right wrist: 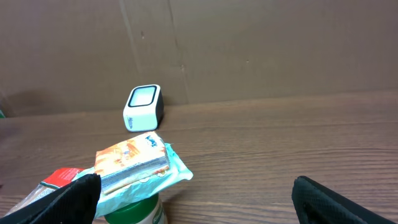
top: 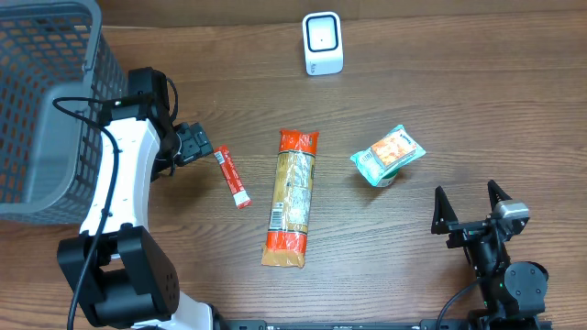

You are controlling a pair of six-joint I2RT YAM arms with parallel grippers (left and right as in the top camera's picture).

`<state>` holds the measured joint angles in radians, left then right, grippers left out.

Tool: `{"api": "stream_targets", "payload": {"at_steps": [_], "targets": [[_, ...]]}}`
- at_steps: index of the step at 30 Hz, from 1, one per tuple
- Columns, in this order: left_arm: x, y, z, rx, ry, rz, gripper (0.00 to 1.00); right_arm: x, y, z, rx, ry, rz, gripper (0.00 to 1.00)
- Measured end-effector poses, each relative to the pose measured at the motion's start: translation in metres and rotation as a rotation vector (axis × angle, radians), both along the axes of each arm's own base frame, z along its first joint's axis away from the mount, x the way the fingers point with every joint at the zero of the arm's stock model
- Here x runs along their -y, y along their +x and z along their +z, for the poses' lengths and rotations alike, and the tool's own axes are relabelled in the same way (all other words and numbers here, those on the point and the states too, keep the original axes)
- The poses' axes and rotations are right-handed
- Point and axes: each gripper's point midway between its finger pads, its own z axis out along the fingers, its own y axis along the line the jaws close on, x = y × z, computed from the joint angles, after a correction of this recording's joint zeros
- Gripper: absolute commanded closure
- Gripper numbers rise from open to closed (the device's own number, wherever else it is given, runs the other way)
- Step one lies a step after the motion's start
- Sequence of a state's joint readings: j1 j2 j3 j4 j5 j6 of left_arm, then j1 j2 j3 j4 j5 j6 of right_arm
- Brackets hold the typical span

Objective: Scan the item barcode

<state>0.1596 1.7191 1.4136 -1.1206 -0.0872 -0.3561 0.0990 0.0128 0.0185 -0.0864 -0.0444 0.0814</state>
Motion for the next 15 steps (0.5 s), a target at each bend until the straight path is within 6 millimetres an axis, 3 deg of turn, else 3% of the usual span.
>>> {"api": "stream_targets", "payload": {"at_steps": [7, 12, 15], "targets": [[0.0, 0.0, 0.0, 0.0, 0.0, 0.0, 0.0, -0.001, 0.0, -0.001, -0.016, 0.076, 0.003, 0.0], [0.0, 0.0, 0.0, 0.0, 0.0, 0.0, 0.0, -0.006, -0.003, -0.012, -0.085, 0.12, 0.027, 0.0], [0.0, 0.0, 0.0, 0.0, 0.0, 0.0, 0.0, -0.006, -0.009, 0.002, -0.104, 0.128, 0.032, 0.0]]}}
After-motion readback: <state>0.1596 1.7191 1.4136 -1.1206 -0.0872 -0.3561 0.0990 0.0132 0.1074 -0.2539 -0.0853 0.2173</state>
